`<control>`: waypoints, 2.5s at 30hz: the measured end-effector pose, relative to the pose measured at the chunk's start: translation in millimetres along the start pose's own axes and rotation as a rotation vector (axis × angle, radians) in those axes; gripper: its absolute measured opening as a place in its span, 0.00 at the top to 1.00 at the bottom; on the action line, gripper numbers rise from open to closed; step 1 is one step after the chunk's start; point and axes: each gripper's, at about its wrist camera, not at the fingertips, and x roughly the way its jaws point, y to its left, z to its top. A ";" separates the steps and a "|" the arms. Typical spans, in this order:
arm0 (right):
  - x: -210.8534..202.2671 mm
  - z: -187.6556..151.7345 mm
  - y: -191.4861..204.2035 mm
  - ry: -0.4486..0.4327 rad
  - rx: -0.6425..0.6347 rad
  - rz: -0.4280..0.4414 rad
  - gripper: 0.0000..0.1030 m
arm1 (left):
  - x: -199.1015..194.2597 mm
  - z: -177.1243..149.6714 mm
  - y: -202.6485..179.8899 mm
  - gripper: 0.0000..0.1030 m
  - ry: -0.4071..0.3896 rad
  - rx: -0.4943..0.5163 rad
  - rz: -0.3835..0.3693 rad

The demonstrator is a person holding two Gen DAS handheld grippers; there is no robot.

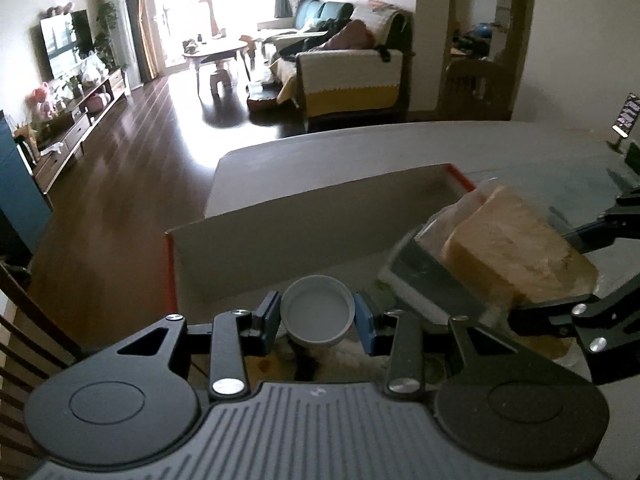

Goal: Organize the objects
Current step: 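Carry the bread and white cup over the cardboard box with both tools, then open both tools to release the bread and white cup into the box, then withdraw both tools up from the box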

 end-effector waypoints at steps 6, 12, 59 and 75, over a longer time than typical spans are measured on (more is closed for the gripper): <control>24.1 5.9 10.2 0.025 -0.043 -0.022 0.30 | 28.9 7.2 6.0 0.63 0.039 0.026 0.016; 42.4 6.8 21.8 0.035 -0.095 -0.058 0.30 | 54.3 9.2 -0.3 0.63 0.103 0.058 0.027; 2.2 -5.3 2.0 -0.083 -0.070 0.012 0.16 | -0.1 -8.4 -2.9 0.30 0.085 -0.027 -0.027; -51.0 -28.7 -1.2 -0.211 -0.059 0.081 0.09 | -75.0 -24.4 -11.6 0.18 -0.099 -0.128 -0.064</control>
